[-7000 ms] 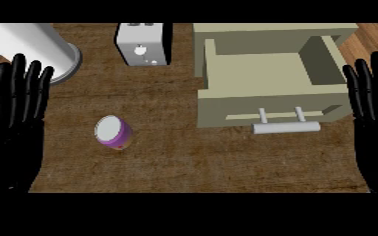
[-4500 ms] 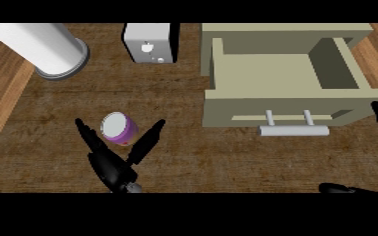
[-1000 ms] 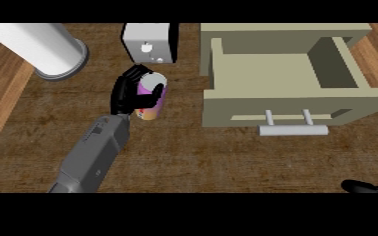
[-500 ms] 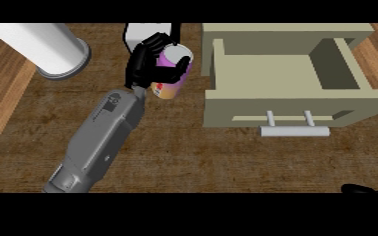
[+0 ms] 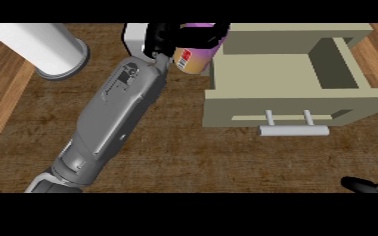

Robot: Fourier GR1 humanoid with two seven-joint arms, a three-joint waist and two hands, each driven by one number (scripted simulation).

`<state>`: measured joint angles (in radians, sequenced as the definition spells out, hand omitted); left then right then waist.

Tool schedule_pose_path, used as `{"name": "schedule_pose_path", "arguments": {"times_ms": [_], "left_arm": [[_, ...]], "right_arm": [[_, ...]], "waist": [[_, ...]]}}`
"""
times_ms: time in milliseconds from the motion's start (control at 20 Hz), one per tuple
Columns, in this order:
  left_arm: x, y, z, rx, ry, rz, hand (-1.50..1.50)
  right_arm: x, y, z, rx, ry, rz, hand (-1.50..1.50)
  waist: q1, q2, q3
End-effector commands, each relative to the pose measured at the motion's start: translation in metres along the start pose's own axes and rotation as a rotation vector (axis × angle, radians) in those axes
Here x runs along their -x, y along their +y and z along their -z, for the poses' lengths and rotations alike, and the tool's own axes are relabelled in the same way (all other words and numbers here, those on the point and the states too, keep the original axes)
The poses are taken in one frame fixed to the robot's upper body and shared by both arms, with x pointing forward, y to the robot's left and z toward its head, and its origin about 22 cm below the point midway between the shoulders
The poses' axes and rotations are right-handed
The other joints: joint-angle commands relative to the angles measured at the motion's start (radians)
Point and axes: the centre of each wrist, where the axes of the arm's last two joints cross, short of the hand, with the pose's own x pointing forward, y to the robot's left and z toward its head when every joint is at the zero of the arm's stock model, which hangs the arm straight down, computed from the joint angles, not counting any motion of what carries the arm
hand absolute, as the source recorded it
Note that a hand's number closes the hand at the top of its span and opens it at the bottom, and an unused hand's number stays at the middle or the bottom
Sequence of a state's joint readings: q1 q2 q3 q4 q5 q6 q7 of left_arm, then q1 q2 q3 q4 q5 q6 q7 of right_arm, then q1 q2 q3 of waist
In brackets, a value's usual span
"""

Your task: Pick up the can, place it into the drawer and close the drawer

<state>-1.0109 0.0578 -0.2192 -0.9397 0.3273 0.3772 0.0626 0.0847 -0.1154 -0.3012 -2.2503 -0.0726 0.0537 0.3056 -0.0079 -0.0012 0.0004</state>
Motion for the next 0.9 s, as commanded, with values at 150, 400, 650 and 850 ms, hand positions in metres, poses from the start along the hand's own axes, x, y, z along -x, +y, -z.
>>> {"name": "schedule_pose_path", "arguments": {"times_ms": [150, 400, 650, 850], "left_arm": [[-0.051, -0.041, 0.028, 0.02, 0.025, 0.039, 1.5], [-0.065, -0.055, 0.04, 0.019, 0.01, 0.064, 1.5], [-0.085, -0.074, 0.045, 0.023, 0.039, 0.094, 1.5], [-0.091, -0.074, 0.054, 0.028, 0.06, 0.119, 1.5]], "right_arm": [[-0.009, 0.002, -0.004, -0.019, -0.005, 0.008, -1.5], [-0.01, 0.005, 0.005, 0.001, -0.019, 0.039, -1.5], [0.001, 0.01, 0.007, -0.021, -0.037, 0.034, -1.5], [-0.008, -0.009, 0.023, -0.011, -0.041, 0.022, -1.5]], "waist": [[-0.017, 0.004, 0.0], [-0.024, 0.008, 0.0], [-0.036, 0.01, 0.001], [-0.04, 0.016, 0.001]]}}
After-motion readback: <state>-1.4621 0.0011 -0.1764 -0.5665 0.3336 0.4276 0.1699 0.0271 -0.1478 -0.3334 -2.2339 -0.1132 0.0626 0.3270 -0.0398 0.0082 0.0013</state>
